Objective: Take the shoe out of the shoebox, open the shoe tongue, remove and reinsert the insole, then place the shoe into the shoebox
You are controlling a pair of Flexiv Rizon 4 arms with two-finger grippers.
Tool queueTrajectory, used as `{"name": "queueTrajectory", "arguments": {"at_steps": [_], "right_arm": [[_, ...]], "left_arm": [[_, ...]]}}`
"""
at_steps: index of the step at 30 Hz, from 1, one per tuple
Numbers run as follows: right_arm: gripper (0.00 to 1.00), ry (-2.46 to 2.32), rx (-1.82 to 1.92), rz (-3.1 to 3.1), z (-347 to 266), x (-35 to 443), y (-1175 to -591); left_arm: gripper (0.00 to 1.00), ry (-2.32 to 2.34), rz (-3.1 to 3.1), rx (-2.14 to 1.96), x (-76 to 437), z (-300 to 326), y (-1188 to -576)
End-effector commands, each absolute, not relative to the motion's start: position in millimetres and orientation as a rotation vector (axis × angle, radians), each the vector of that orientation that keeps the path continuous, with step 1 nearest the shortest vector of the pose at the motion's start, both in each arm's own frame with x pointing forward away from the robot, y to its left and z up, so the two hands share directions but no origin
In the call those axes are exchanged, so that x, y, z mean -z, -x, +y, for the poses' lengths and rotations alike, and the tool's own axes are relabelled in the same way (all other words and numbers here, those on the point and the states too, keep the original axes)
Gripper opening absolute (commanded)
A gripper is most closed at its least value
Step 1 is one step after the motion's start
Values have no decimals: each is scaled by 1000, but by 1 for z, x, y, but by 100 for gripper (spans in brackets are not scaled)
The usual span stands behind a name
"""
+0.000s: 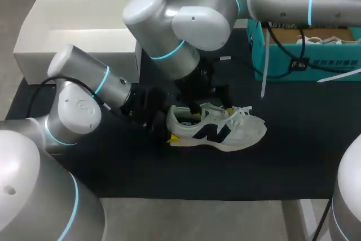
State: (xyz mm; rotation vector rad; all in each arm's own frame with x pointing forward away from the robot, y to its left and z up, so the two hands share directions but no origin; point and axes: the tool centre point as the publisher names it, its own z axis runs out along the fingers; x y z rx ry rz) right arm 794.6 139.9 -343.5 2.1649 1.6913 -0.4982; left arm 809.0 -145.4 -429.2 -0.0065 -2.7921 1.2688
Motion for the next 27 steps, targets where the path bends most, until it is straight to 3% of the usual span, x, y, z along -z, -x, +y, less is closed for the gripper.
{"name": "queueTrajectory", "arguments": {"at_steps": [1, 3, 7, 10, 13, 27], "right_arm": [[87, -2233, 439, 1582, 132, 335, -783], [76, -2246, 430, 1571, 128, 332, -783], [32, -2261, 412, 1555, 122, 325, -783], [9, -2264, 404, 1547, 120, 321, -782], [0, -2275, 395, 1553, 117, 318, -782], [0, -2369, 327, 1609, 81, 312, -782]], "left_arm": [[0, 7, -2791, -1268, 429, -145, -809], [0, 7, -2791, -1268, 429, -145, -809], [0, 7, -2791, -1268, 429, -145, -809], [0, 7, -2791, -1268, 429, -145, -809], [0, 7, -2791, -1268, 429, -145, -809], [0, 7, -2791, -1268, 429, -145, -809]]}}
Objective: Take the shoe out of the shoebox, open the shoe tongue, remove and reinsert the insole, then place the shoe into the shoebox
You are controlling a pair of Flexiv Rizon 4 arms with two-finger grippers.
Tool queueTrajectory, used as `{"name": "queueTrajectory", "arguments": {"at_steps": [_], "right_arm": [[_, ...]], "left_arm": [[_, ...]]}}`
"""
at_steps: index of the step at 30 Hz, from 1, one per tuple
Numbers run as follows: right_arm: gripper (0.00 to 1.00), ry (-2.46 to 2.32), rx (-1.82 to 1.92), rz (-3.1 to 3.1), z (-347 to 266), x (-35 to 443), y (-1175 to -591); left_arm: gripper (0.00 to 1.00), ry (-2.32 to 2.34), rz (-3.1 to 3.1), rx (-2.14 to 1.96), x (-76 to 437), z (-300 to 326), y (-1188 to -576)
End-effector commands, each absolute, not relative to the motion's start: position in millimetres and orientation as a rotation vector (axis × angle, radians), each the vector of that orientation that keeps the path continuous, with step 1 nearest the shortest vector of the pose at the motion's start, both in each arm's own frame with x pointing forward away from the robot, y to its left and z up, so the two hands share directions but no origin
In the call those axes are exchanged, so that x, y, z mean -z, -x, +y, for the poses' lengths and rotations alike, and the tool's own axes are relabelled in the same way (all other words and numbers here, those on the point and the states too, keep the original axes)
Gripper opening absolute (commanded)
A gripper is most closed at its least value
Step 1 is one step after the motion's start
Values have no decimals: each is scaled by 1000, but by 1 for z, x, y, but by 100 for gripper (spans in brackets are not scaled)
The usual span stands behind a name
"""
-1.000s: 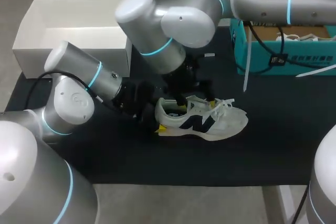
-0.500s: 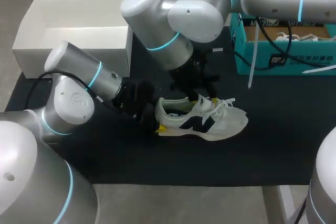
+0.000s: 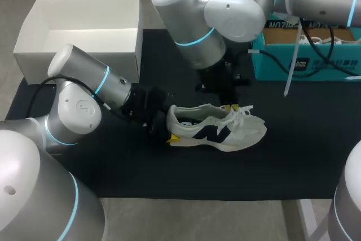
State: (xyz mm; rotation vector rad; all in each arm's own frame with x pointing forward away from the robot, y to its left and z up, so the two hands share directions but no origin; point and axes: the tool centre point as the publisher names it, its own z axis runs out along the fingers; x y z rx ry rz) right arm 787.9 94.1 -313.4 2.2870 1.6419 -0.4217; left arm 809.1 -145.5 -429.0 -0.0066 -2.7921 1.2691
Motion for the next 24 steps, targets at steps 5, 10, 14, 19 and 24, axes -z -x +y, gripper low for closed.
{"name": "queueTrajectory", "arguments": {"at_steps": [5, 10, 14, 19, 24], "right_arm": [[0, -2385, 334, 1603, 67, 311, -782], [0, -2409, 347, 1601, 62, 312, -782], [0, -2409, 347, 1601, 62, 312, -782], [0, -2409, 347, 1601, 62, 312, -782], [0, -2409, 347, 1601, 62, 312, -782]], "left_arm": [[0, 7, -2791, -1268, 429, -145, -809], [0, 7, -2791, -1268, 429, -145, -809], [0, 7, -2791, -1268, 429, -145, -809], [0, 7, -2791, -1268, 429, -145, -809], [0, 7, -2791, -1268, 429, -145, -809]]}}
